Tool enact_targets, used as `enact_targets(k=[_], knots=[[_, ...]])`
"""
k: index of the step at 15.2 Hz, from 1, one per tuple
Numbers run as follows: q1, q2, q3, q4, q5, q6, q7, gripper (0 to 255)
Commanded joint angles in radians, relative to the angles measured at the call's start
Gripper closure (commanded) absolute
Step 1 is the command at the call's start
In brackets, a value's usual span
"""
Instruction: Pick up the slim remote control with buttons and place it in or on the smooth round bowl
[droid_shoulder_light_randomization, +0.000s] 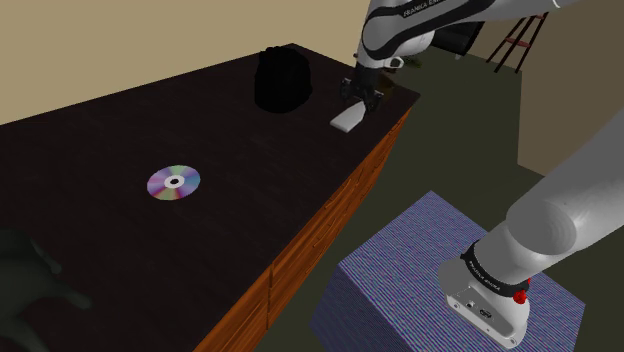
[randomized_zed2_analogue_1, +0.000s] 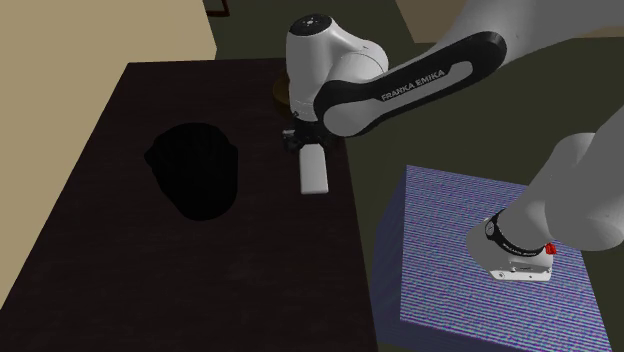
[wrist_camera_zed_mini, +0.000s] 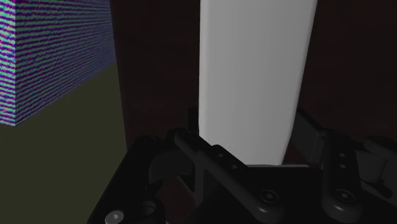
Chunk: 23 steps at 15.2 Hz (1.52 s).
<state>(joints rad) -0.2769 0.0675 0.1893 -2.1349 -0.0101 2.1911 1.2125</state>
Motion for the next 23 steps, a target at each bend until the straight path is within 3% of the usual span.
enact_targets(k=[1, 23], knots=[[-0.002, -0.015, -0.001, 0.01, 0.004, -0.025, -0.004, 255], [-0.004, -0.104, -0.003, 0.201, 0.022, -0.303, -0.017, 255]])
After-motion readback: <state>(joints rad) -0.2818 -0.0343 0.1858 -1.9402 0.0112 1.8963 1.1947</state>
